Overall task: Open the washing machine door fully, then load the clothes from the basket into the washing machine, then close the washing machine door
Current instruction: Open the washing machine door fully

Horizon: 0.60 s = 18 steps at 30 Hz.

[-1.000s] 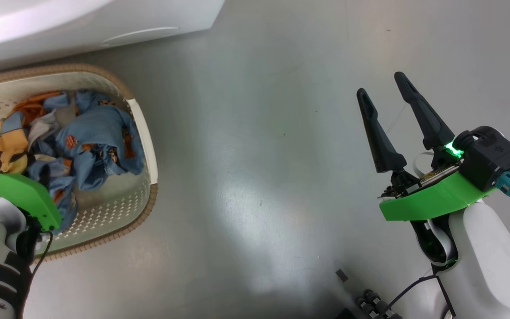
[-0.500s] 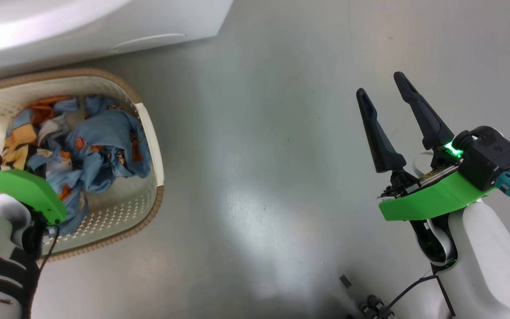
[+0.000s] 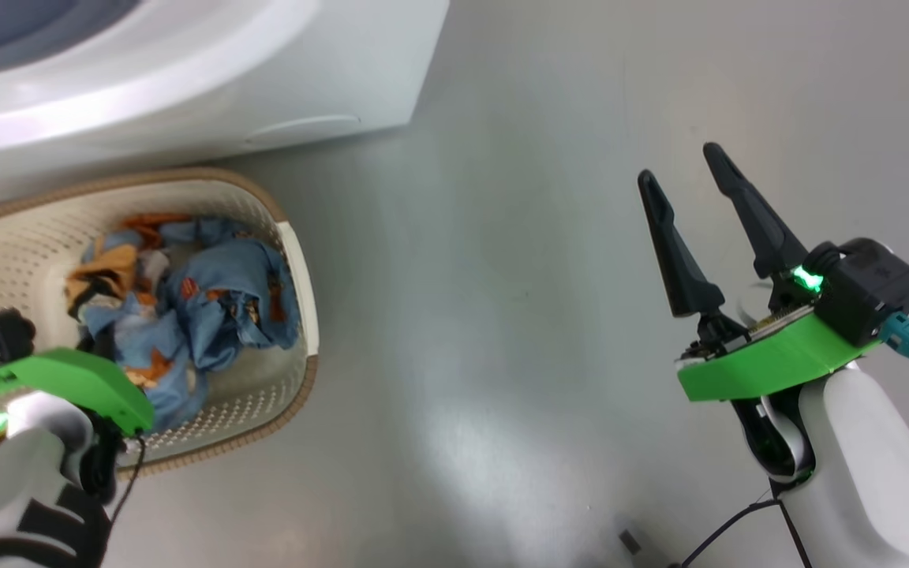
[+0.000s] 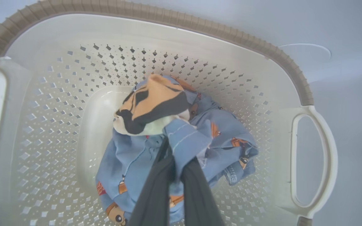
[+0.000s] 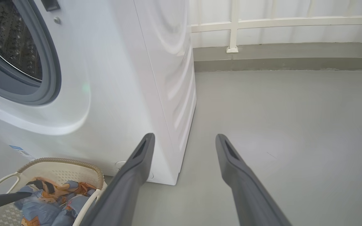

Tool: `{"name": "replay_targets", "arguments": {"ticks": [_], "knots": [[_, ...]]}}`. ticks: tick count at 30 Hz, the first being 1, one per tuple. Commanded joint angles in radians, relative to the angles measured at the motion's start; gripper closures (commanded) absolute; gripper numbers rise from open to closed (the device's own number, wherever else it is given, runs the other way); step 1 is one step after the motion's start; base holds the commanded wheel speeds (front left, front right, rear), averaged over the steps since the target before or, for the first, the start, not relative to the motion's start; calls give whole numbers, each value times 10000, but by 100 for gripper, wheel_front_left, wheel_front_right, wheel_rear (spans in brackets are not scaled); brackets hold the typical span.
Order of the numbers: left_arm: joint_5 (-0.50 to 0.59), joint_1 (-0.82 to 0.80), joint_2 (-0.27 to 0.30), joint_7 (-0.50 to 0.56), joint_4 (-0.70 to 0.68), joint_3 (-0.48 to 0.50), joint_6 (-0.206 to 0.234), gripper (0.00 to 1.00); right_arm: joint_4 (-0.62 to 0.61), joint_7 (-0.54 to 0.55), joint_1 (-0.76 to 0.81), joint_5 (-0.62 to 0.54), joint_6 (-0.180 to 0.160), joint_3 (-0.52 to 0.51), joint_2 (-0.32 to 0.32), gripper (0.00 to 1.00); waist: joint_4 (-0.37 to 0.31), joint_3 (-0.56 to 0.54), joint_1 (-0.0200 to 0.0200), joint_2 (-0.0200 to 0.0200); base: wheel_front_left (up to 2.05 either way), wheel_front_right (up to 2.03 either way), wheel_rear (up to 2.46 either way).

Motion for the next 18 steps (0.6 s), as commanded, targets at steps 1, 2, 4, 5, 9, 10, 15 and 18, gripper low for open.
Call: {"name": "replay_targets", "arguments": {"ticks": [1, 2, 4, 5, 9, 10, 15, 18], "knots": [[-94, 424, 384, -124, -173, 224, -15, 100, -156, -76, 520, 29, 23, 115, 11, 0, 142, -410, 0, -1, 0, 0, 0], [-104, 510, 388, -134, -258, 233, -15, 100, -139, -76, 557, 40, 23, 103, 9, 0, 168, -518, 0, -1, 0, 0, 0], [-81, 660, 455, -142, -556, 372, -15, 100, -109, -76, 635, 56, 23, 76, 10, 0, 223, -726, 0, -1, 0, 0, 0], [-36, 751, 491, -143, -728, 476, -15, 100, -91, -76, 674, 60, 23, 70, 12, 0, 246, -830, 0, -1, 0, 0, 0], [315, 1220, 537, -146, -1369, 980, -15, 100, -32, -76, 857, 72, 23, 81, 32, 0, 295, -1249, 0, -1, 0, 0, 0], [425, 1343, 518, -146, -1509, 1126, -15, 100, -15, -76, 904, 76, 23, 82, 32, 0, 306, -1354, 0, -1, 0, 0, 0], [1111, 1905, 403, -147, -2209, 1886, -15, 100, 45, -76, 1126, 104, 23, 44, 19, 0, 334, -1813, 0, -1, 0, 0, 0], [1560, 2239, 298, -147, -2649, 2292, -15, 100, 78, -76, 1264, 128, 23, 1, 4, 0, 344, -2069, 0, -1, 0, 0, 0]]}}
